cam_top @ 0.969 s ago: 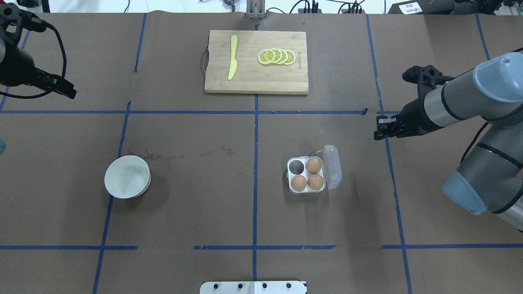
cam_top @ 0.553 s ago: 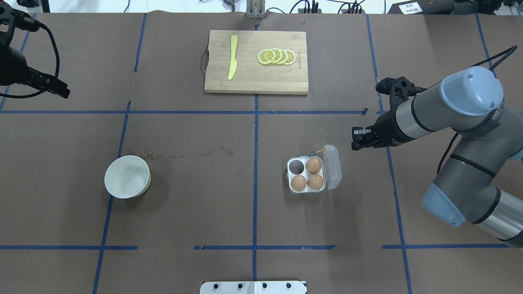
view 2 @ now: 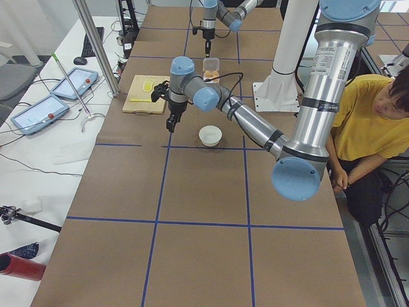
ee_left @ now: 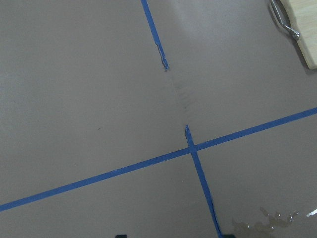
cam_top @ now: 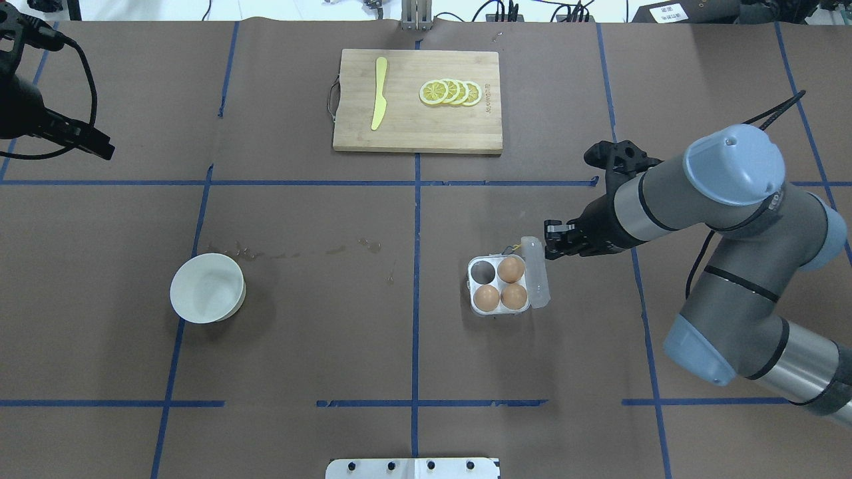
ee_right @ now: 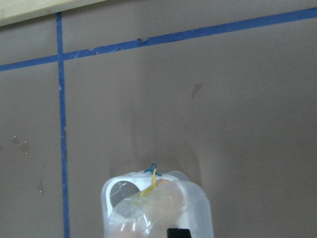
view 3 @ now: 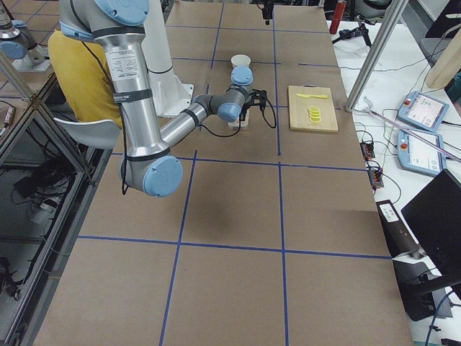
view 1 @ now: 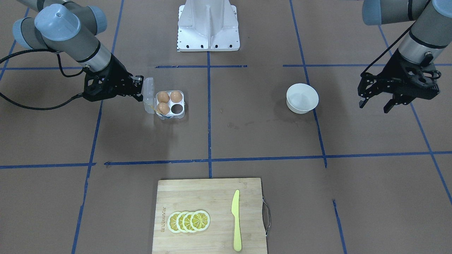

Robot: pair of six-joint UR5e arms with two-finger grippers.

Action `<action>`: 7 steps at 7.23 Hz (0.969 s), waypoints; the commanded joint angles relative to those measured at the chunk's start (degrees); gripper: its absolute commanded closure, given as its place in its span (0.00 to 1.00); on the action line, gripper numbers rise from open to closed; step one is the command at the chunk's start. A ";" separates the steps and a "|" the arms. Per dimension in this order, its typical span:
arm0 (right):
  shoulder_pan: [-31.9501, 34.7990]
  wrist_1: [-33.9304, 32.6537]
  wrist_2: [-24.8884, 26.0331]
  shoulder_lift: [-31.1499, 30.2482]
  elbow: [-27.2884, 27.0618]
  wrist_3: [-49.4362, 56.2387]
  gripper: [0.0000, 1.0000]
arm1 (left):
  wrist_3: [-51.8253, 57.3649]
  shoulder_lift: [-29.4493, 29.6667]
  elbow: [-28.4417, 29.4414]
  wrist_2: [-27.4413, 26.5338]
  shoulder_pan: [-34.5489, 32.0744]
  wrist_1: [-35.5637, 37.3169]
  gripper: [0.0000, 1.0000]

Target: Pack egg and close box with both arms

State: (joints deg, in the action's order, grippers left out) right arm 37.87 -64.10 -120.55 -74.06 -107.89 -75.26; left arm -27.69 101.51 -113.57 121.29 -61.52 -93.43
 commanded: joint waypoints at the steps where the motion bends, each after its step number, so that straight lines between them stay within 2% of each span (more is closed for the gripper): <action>1: -2.88 -0.75 2.50 3.66 0.14 -4.62 1.00 | 0.26 0.00 0.36 0.00 0.00 0.00 0.29; 2: -1.84 -0.67 1.82 2.88 -0.12 -4.46 1.00 | 0.44 0.09 0.45 0.00 0.00 0.00 0.29; 3: 1.47 -0.67 -0.54 -1.57 -2.91 -3.84 1.00 | 0.53 -0.08 0.37 0.00 0.00 0.00 0.29; 4: 6.73 -0.58 -5.00 -4.74 -3.63 -0.10 1.00 | 0.62 -0.26 0.45 0.00 -0.09 -0.09 0.29; 6: 15.79 -0.58 -11.26 -11.68 -3.03 13.23 1.00 | 5.78 -1.92 0.37 0.00 -1.14 -0.09 0.27; 7: 19.14 -0.76 -11.64 -14.68 -2.85 18.87 1.00 | 8.06 -2.37 0.45 0.00 -2.19 0.00 0.27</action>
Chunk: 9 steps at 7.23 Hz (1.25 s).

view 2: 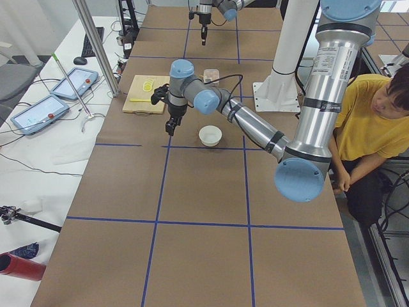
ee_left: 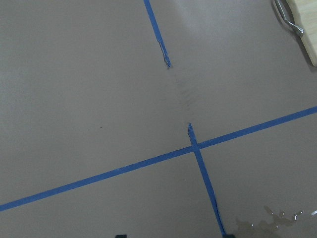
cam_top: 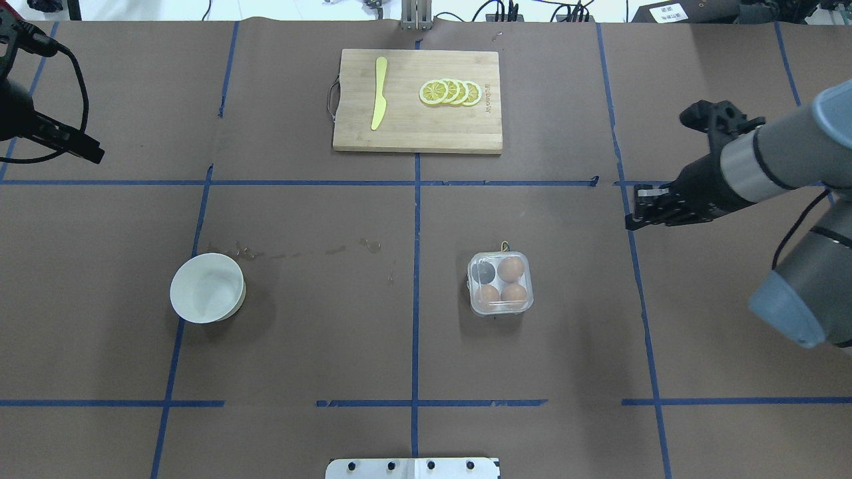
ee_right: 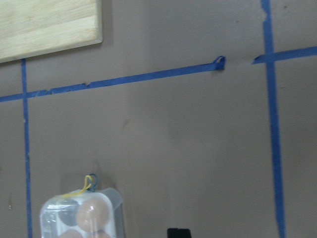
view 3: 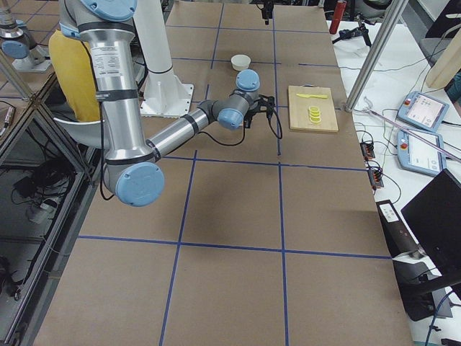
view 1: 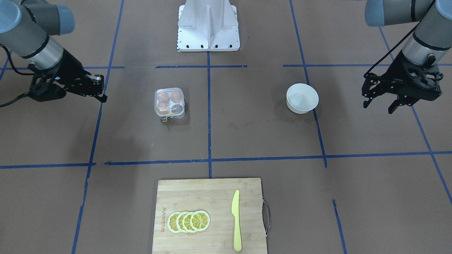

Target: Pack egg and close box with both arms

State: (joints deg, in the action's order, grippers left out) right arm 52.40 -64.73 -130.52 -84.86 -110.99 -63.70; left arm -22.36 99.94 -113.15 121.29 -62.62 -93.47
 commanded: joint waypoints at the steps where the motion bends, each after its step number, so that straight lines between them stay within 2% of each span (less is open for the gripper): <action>1: 8.47 -0.31 -2.19 -7.04 0.60 13.63 1.00 | 6.50 -2.54 0.04 0.26 -2.66 -0.22 0.27; 3: 15.42 -0.40 -2.45 -10.41 5.23 27.95 1.00 | 17.38 -5.89 1.87 3.24 -9.41 -0.31 0.26; 5: 23.59 -5.55 -6.04 -9.89 8.68 34.58 0.96 | 27.40 -6.69 7.13 3.69 -16.97 -0.13 0.23; 6: 25.45 -9.24 -6.06 -9.80 8.69 39.65 0.66 | 34.24 -6.69 10.90 3.78 -21.01 -0.13 0.17; 7: 26.52 -13.19 -5.97 -8.84 8.69 43.88 0.01 | 38.75 -6.69 15.02 4.65 -23.66 -0.39 0.12; 8: 27.92 -16.80 -5.54 -7.44 8.60 45.05 0.00 | 40.62 -6.60 17.67 5.62 -25.08 -0.48 0.00; 9: 28.46 -19.44 -5.27 -6.90 8.77 49.16 0.00 | 40.90 -6.69 18.66 5.71 -25.79 0.30 0.00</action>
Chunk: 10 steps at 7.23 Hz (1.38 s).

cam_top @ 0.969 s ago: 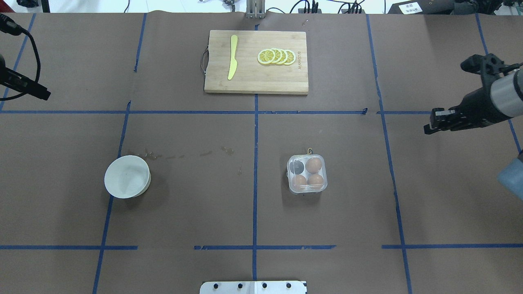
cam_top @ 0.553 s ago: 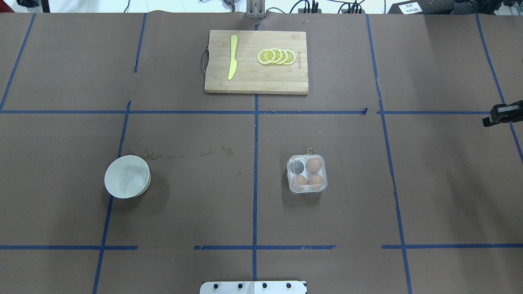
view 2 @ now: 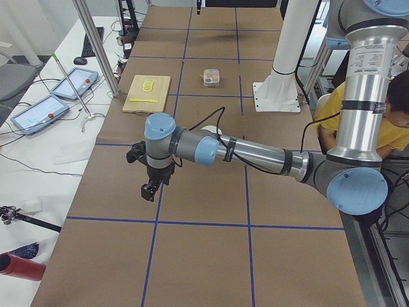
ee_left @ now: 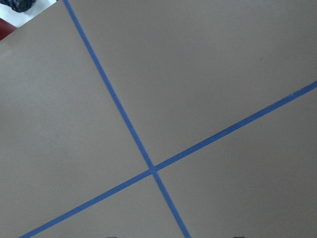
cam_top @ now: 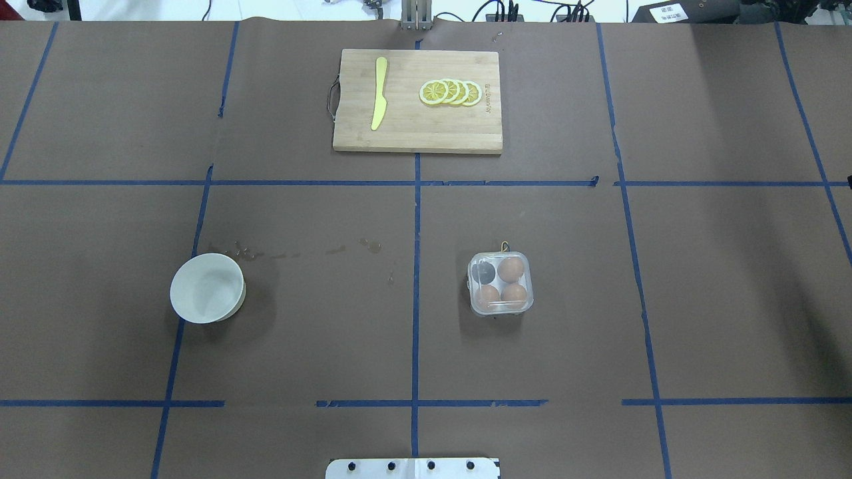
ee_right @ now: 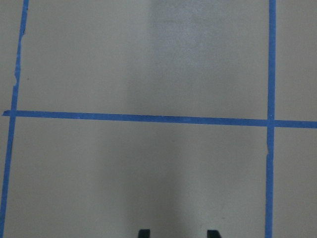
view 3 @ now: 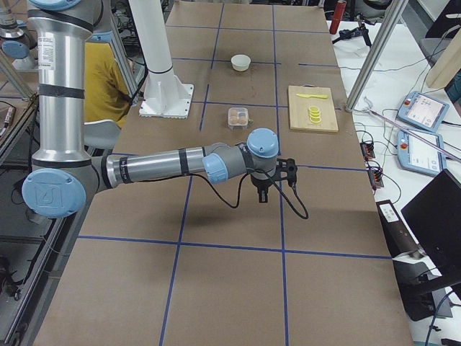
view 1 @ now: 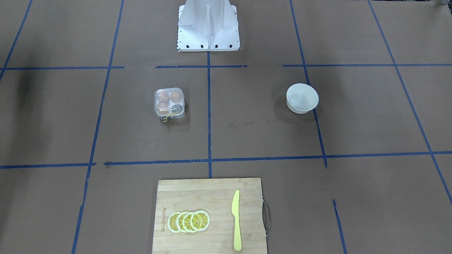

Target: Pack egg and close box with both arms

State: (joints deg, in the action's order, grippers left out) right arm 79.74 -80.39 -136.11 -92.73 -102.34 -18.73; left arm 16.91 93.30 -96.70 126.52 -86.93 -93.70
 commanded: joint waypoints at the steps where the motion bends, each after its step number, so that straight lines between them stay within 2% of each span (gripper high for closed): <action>1: 1.99 -8.59 0.58 3.23 0.30 8.05 0.00 | 1.55 -0.14 3.43 1.52 -1.74 1.58 0.00; 2: 2.52 -12.12 1.80 4.56 0.39 12.79 0.00 | 1.46 -0.14 5.88 4.93 -3.14 2.38 0.00; 4: 2.44 -13.83 2.34 6.42 1.61 14.42 0.00 | 0.24 -2.40 5.82 5.66 -3.33 3.43 0.00; 6: 2.43 -13.48 1.91 5.46 2.06 14.33 0.00 | 0.06 -2.42 5.56 5.14 -3.24 3.27 0.00; 8: 3.22 -13.30 -3.07 5.10 6.25 14.16 0.00 | -3.17 -1.81 5.56 5.40 -3.24 3.18 0.00; 10: 3.67 -12.86 -2.93 5.37 7.69 14.33 0.00 | -4.87 -0.93 5.56 5.49 -3.33 3.26 0.00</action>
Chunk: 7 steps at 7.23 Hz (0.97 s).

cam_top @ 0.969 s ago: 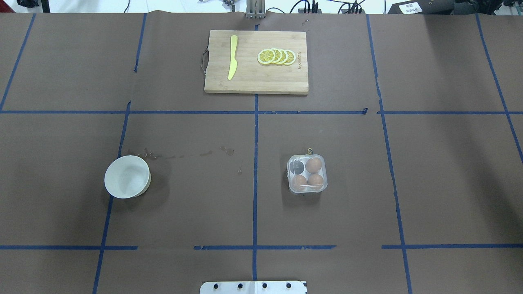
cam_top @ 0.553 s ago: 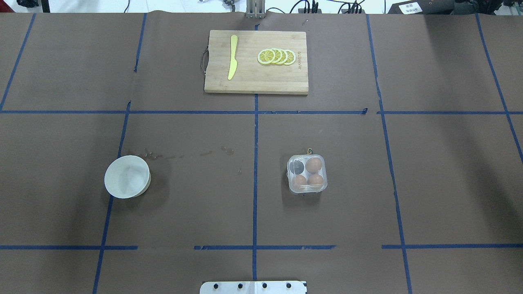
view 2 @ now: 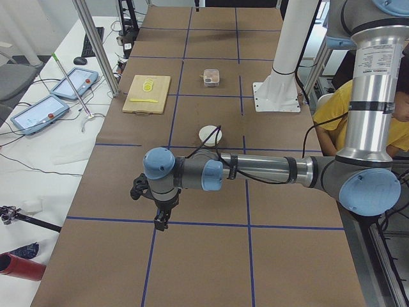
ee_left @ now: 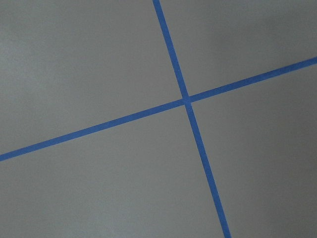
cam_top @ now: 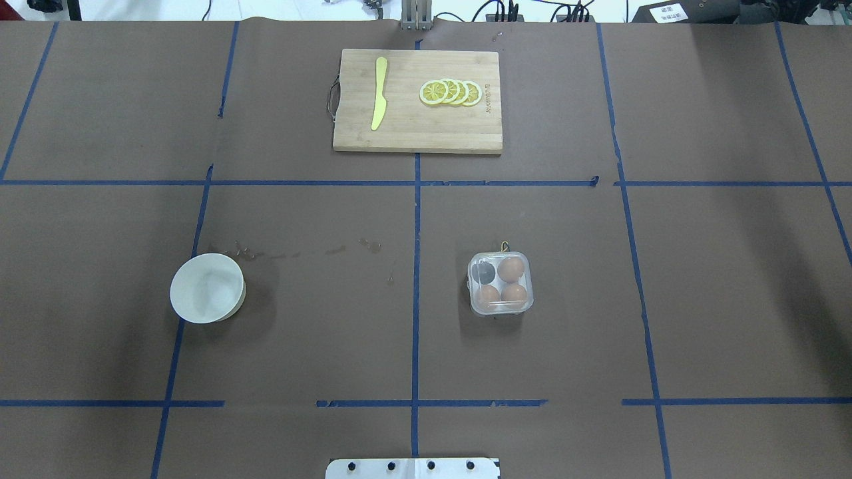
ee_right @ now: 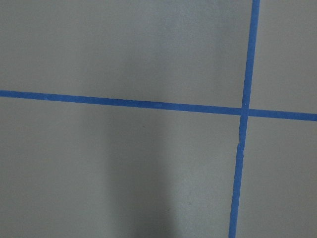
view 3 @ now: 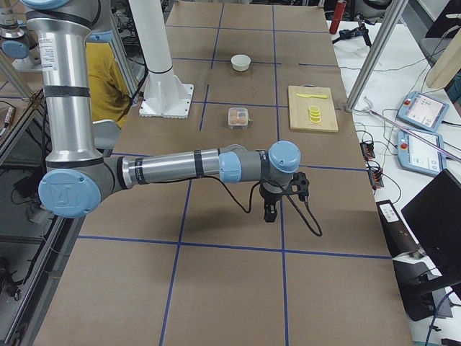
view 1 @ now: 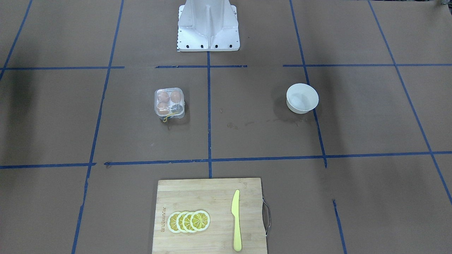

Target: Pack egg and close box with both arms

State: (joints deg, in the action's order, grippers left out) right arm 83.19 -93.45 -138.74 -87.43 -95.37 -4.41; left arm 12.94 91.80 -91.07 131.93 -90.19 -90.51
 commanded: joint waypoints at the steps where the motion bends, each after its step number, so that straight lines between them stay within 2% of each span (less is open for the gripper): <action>1: 0.22 0.20 -0.04 -0.11 0.46 0.02 0.00 | -0.90 0.05 -0.42 -0.10 -0.08 -0.02 0.00; 3: 0.22 0.20 0.05 -0.19 0.28 -0.07 0.00 | -0.73 -3.01 -2.87 0.07 -0.08 -0.37 0.00; 7: 0.22 0.20 0.13 0.07 0.10 -0.60 0.00 | -0.90 0.04 -3.05 -0.27 0.01 -0.02 0.00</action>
State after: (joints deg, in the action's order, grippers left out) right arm 83.41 -93.25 -138.61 -87.47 -95.26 -4.89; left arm 12.05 91.09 -93.95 131.79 -90.21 -90.56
